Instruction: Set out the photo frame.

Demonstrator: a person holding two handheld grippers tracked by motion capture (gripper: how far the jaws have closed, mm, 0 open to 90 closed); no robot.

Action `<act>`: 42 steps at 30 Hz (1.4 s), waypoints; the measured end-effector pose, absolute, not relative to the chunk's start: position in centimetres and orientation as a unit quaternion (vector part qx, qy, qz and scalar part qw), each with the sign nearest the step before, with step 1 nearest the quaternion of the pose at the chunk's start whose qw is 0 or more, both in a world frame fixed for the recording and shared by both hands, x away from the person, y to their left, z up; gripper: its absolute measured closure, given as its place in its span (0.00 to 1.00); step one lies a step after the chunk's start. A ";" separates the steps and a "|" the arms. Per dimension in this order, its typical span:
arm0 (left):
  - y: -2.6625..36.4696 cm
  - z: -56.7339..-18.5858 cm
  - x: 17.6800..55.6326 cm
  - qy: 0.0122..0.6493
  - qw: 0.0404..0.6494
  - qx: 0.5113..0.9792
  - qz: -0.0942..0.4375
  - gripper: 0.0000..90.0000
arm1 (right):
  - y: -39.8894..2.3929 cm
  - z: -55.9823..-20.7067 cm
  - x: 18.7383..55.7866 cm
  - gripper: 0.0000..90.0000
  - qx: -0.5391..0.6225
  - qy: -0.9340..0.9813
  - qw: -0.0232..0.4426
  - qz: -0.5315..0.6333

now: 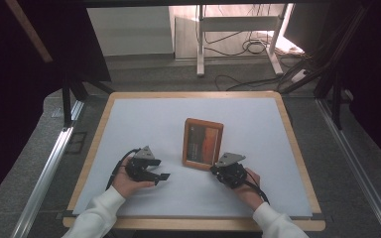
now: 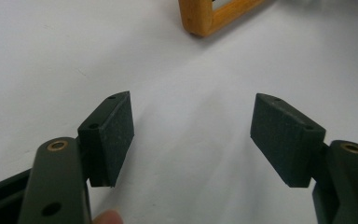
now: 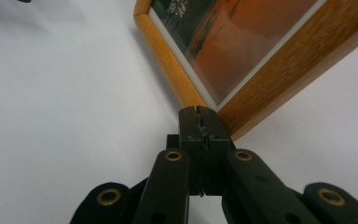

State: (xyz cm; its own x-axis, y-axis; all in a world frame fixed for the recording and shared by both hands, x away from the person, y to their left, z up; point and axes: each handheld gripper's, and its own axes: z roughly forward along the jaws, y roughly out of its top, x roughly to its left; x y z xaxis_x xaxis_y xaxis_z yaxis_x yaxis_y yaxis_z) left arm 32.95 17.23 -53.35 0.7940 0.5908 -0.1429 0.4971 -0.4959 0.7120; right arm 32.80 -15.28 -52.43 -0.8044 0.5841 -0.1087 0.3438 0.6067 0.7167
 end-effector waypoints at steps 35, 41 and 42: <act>17.9 -53.0 32.2 0.321 0.407 0.852 0.072 0.33 | -22.1 -50.1 32.3 0.98 0.313 0.832 0.201 0.411; 18.0 -53.1 31.8 0.324 0.410 0.850 0.076 0.33 | -24.0 -50.3 31.0 0.75 0.321 0.830 0.195 0.413; 18.0 -53.1 31.7 0.326 0.409 0.849 0.075 0.33 | -24.4 -50.4 30.7 0.67 0.322 0.831 0.191 0.412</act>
State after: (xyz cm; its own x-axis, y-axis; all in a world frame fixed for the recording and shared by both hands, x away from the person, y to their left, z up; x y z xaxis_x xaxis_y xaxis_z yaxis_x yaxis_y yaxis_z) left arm 31.74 18.03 -53.12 0.7759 0.6153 -0.1392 0.4920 -0.4521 0.7440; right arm 30.69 -24.38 -50.43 -0.7196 0.6924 -0.0522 0.3772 0.4530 0.8078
